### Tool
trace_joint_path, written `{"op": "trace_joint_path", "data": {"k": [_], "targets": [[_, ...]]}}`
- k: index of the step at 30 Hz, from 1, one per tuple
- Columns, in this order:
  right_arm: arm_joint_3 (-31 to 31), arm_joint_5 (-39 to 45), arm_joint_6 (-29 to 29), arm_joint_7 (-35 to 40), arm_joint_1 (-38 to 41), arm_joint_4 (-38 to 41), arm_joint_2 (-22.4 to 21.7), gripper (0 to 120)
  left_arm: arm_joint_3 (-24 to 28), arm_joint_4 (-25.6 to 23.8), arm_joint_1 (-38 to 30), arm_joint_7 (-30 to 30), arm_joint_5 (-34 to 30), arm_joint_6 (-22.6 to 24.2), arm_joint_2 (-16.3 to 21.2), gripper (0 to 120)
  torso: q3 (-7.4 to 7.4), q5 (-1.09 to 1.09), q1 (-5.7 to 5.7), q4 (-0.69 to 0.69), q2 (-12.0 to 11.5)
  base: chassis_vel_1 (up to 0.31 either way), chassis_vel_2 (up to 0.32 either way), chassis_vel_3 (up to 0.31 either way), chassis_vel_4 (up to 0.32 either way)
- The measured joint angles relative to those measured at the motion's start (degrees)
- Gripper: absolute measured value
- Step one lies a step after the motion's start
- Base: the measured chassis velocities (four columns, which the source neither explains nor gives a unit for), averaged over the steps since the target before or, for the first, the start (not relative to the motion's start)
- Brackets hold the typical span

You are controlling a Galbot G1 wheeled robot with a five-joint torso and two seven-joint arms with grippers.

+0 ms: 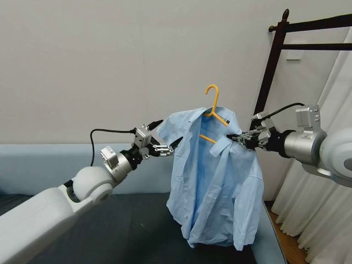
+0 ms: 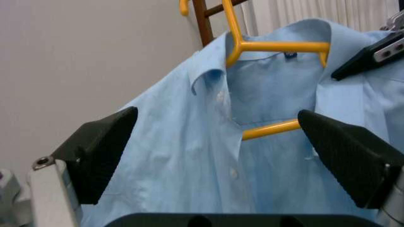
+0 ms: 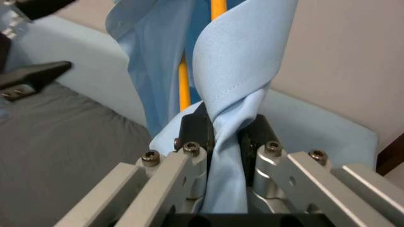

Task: Pick up the clothes from the sofa and hang them on the clothes hanger.

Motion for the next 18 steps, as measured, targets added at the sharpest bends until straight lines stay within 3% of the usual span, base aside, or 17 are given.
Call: {"op": "trace_joint_path", "data": {"k": [6, 15, 18], "targets": [[0.45, 1.50, -0.06, 1.09, -0.07, 1.16, -0.16, 8, 3.13, 4.26, -2.87, -3.67, 2.48, 2.12, -4.50, 98, 0.00, 0.00, 0.00, -0.01, 0.00, 0.000, 0.000, 0.000, 0.000], [2.00, 4.61, -0.41, 2.75, 0.39, 1.05, -0.51, 8, 4.79, 7.31, -5.37, -6.06, 3.30, 3.08, -6.52, 67, 0.00, -0.01, 0.00, 0.01, 0.00, 0.000, 0.000, 0.000, 0.000], [2.08, 4.81, -0.43, 2.76, 0.39, 1.08, -0.60, 8, 4.79, 7.35, -5.26, -6.01, 3.31, 3.03, -6.53, 63, 0.00, -0.01, 0.00, 0.01, 0.00, 0.000, 0.000, 0.000, 0.000]]}}
